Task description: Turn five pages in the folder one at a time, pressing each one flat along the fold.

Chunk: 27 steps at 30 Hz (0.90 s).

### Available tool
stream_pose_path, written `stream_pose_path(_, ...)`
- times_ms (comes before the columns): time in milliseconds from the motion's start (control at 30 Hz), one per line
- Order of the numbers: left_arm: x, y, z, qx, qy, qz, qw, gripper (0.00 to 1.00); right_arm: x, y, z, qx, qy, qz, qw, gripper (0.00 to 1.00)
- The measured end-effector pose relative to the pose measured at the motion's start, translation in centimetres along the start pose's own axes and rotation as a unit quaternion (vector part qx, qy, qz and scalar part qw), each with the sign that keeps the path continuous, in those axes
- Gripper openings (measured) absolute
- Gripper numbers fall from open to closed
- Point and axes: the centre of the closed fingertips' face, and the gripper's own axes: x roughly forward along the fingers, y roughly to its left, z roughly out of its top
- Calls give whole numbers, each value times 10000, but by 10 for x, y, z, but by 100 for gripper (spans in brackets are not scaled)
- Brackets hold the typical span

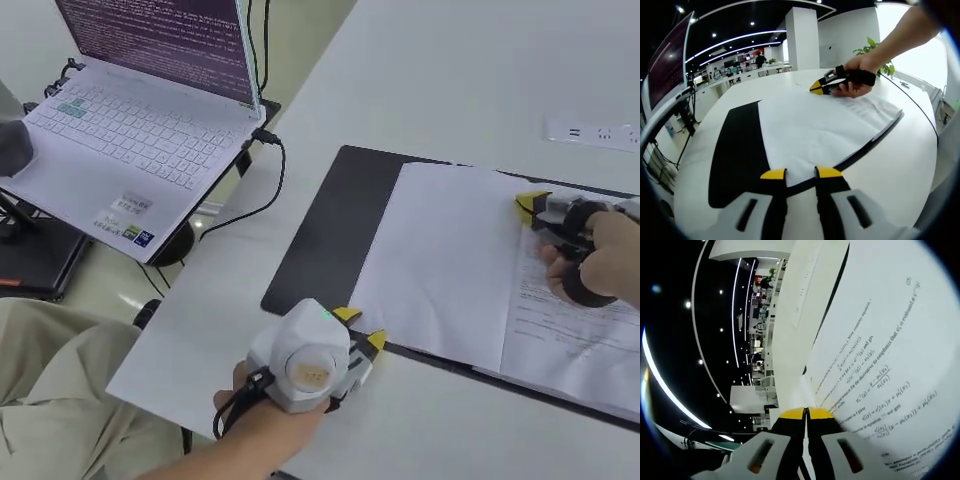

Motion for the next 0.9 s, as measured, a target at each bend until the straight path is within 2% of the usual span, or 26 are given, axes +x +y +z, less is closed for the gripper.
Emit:
stream_pose_path(467, 0, 1, 0, -26, 30, -12, 10000, 20, -29, -10, -26, 42, 234, -12, 9997, 0)
stream_pose_path(800, -1, 0, 0, -17, 56, -13, 10000, 20, -51, -17, -52, 58, 589, 43, 9982, 0)
stream_pose_path(833, 0, 0, 0, 4, 61, -20, 10000, 20, -55, -19, -58, 46, 718, 27, 9974, 0)
stream_pose_path(900, 0, 0, 0, 5, 58, -24, 10000, 20, -58, -20, -64, -3, 789, 42, 9969, 0)
